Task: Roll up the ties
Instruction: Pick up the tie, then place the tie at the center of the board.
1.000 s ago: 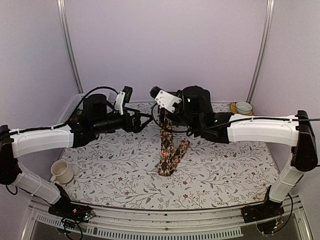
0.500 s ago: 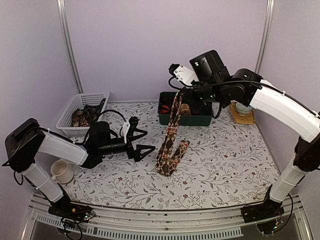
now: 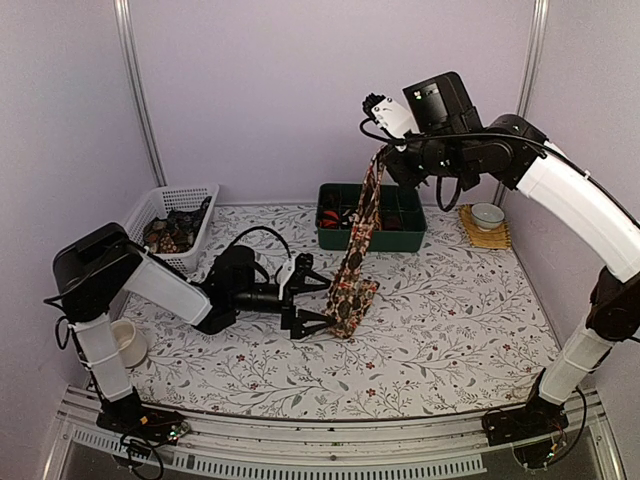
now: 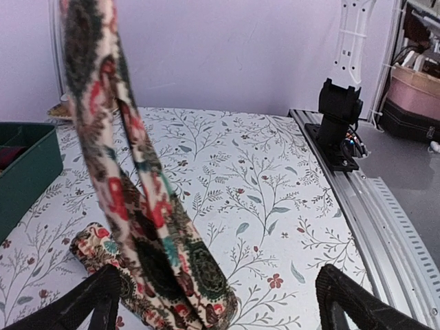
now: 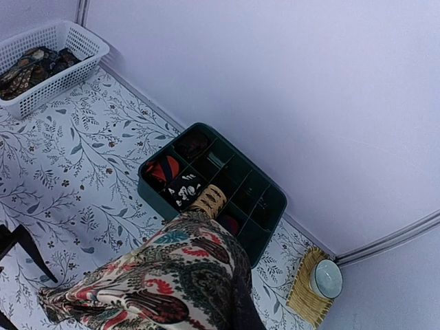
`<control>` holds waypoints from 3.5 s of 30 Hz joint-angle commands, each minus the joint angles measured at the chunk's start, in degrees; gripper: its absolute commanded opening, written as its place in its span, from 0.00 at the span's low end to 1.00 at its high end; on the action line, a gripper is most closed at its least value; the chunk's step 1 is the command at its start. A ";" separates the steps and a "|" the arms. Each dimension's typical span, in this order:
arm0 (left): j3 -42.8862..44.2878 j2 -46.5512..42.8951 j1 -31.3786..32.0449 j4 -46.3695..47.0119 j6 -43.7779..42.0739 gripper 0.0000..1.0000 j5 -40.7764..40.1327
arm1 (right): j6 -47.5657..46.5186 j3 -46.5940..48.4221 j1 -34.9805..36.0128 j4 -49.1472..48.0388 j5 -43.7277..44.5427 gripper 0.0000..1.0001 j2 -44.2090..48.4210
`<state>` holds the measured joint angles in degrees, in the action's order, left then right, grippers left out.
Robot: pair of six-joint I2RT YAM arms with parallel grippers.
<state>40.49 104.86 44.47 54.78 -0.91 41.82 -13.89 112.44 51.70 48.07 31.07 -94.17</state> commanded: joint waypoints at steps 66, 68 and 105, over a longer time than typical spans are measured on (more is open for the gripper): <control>64.19 24.09 -6.69 -110.42 -12.54 0.55 -32.08 | 22.22 -39.85 -25.64 8.65 -6.77 0.37 -9.85; 63.41 24.04 -6.86 -108.85 -11.95 0.69 -35.67 | 22.95 -38.06 -26.78 8.29 -5.04 0.40 -10.60; 19.24 -24.02 1.03 -92.88 22.28 1.00 -53.60 | 26.84 -48.09 -23.80 -16.72 -31.77 0.43 -1.87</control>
<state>64.66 85.78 42.87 -37.39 8.80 -4.62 11.38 65.54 27.62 34.65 1.41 -104.20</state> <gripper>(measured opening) 0.998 0.432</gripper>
